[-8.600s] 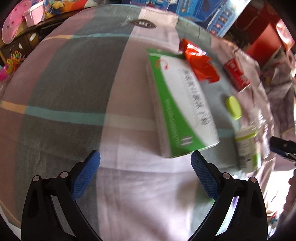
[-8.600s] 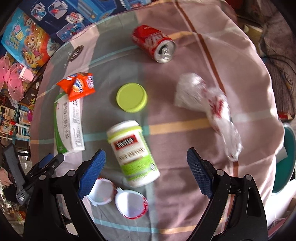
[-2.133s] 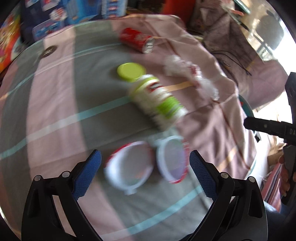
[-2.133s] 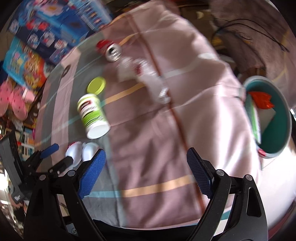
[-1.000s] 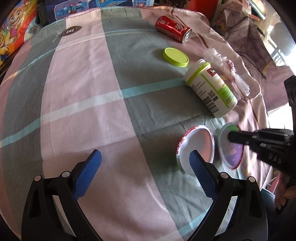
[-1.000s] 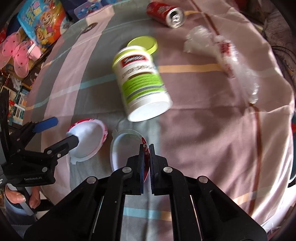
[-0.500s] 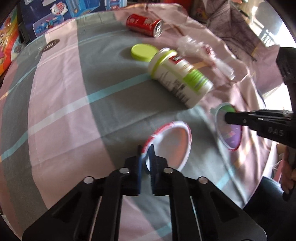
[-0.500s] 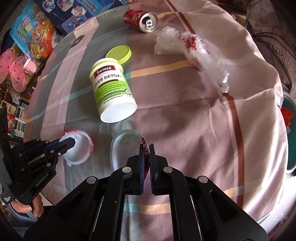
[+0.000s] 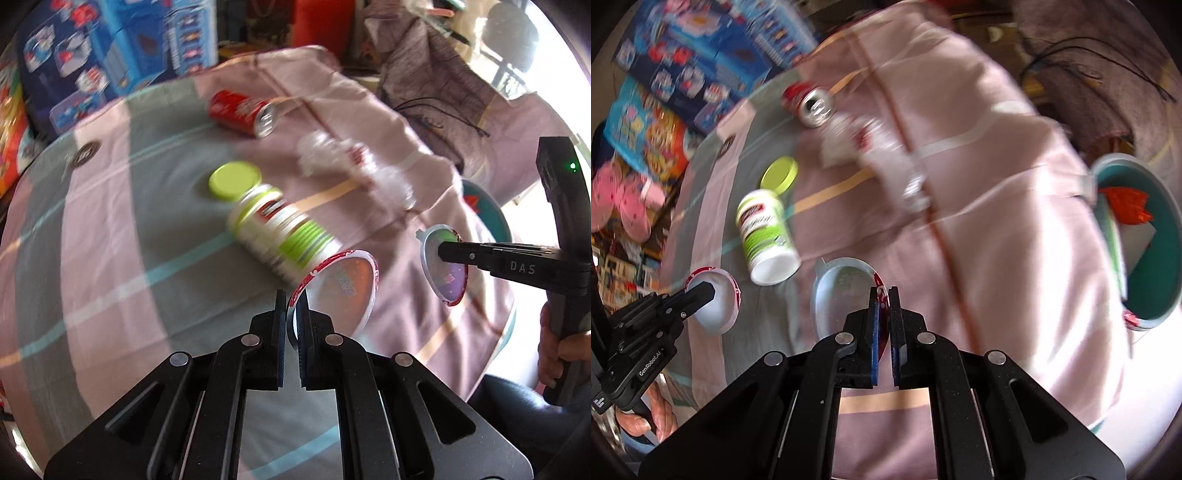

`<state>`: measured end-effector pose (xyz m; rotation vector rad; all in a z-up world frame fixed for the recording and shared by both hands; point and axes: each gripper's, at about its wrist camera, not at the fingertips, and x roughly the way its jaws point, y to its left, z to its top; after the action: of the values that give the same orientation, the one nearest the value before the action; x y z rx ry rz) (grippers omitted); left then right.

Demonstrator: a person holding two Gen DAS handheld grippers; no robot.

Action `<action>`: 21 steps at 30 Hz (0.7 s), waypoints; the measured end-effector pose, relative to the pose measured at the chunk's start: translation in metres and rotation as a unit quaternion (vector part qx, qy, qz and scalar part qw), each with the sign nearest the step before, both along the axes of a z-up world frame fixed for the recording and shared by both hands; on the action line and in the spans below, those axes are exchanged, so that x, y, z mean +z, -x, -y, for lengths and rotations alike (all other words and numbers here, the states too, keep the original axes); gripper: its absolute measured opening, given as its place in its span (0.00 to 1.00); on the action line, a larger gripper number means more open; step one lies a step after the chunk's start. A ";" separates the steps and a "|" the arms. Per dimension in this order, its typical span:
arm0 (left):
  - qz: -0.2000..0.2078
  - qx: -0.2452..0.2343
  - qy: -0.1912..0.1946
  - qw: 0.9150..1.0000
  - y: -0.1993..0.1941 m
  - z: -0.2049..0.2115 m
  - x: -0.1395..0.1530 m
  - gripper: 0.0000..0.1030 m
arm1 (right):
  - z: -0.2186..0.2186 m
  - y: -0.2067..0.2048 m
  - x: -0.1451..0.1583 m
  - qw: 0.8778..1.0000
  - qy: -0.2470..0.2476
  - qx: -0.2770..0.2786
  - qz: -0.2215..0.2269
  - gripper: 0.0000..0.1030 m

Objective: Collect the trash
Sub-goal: 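Carry both white lids over the teal bin and release them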

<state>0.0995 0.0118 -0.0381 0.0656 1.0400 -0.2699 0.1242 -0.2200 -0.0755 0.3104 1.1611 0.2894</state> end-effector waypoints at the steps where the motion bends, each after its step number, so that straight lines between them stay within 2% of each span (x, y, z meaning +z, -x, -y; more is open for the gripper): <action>1: 0.001 -0.006 0.001 1.000 -0.002 0.007 0.003 0.06 | 0.009 0.000 0.003 1.000 -0.002 -0.010 0.004 0.05; 7: 0.014 -0.061 0.000 0.998 -0.022 0.081 0.018 0.06 | 0.093 0.005 0.025 0.996 -0.006 -0.086 0.035 0.05; 12: 0.020 -0.119 -0.001 0.993 -0.036 0.159 0.026 0.06 | 0.174 0.017 0.041 0.986 0.001 -0.156 0.059 0.05; 17: 0.010 -0.165 -0.006 0.986 -0.045 0.223 0.020 0.06 | 0.234 0.025 0.041 0.977 0.000 -0.204 0.063 0.05; 21: -0.002 -0.193 -0.015 0.981 -0.052 0.267 0.011 0.06 | 0.263 0.027 0.030 0.973 -0.007 -0.226 0.054 0.05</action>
<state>0.1514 -0.2548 -0.0267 0.2958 1.0303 -0.6061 0.0970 -0.4835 -0.0458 0.5531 0.9511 -0.0866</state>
